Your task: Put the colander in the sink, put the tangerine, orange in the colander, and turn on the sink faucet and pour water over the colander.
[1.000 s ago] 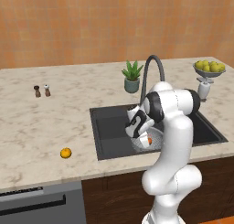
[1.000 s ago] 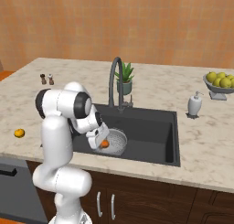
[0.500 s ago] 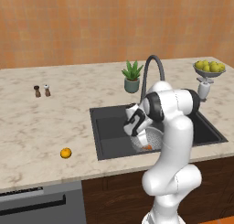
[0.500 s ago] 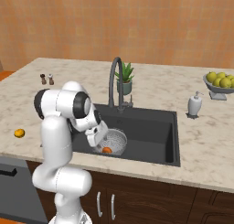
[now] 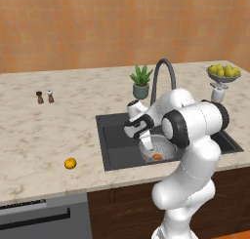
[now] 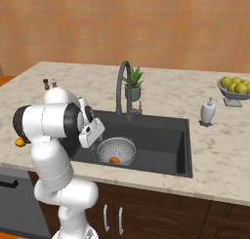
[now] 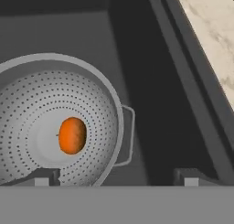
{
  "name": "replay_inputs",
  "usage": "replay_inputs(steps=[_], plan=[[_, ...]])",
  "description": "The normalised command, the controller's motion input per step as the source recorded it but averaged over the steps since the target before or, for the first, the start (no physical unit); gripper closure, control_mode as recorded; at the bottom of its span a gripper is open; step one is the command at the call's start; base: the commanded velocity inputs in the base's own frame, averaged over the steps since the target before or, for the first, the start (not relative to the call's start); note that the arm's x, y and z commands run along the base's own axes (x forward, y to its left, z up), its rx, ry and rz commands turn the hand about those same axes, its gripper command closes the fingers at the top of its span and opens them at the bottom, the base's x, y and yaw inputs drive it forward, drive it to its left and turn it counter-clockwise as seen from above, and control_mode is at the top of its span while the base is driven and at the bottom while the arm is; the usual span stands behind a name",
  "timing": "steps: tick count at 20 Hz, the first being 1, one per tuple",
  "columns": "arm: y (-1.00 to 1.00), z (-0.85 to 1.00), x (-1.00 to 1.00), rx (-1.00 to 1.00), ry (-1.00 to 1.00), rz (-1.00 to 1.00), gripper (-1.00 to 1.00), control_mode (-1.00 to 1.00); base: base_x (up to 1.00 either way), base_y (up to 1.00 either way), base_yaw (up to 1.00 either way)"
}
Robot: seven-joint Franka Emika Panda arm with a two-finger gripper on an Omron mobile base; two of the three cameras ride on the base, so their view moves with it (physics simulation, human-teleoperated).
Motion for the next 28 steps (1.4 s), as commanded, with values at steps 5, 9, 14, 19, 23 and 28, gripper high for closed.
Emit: replay_inputs(steps=[5,9,14,19,23,28], plan=[[0.52,0.58,-0.67,0.0,-0.14,0.1,-1.0,-1.0,0.0,0.0,0.0],[0.48,0.51,-0.49,0.0,-0.09,0.24,-1.0,-1.0,0.0,0.0,0.0],[0.58,0.41,-0.44,0.07,0.0,0.25,-1.0,-1.0,0.0,0.0,0.0],[0.6,0.47,-0.29,0.07,0.05,0.4,-1.0,-1.0,0.0,0.0,0.0],[0.56,0.37,-0.33,0.0,0.12,0.64,-1.0,-1.0,0.0,0.0,0.0],[0.55,0.2,-0.13,0.02,0.04,0.86,-1.0,-1.0,0.0,0.0,0.0]])
